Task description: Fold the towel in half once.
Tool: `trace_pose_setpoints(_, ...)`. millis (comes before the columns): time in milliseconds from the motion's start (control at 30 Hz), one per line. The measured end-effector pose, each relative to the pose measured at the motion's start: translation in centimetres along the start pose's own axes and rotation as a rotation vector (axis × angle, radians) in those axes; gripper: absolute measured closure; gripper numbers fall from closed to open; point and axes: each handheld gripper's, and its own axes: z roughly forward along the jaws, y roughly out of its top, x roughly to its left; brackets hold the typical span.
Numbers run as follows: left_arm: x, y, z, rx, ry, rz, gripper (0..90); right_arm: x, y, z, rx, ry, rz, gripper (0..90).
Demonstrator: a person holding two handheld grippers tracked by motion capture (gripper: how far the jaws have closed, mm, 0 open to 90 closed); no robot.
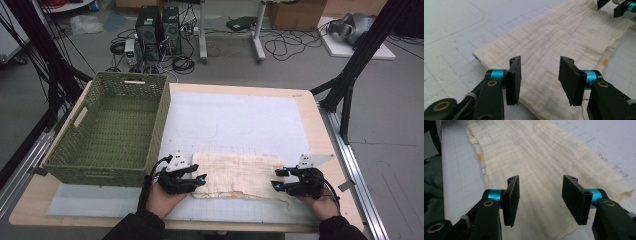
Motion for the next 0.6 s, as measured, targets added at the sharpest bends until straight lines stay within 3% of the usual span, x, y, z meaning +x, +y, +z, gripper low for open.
trace_pose_setpoints(600,-0.15,-0.02,0.11,0.002,0.008,0.009,52.0,0.06,0.01,-0.18,-0.005,-0.008,-0.009,47.5)
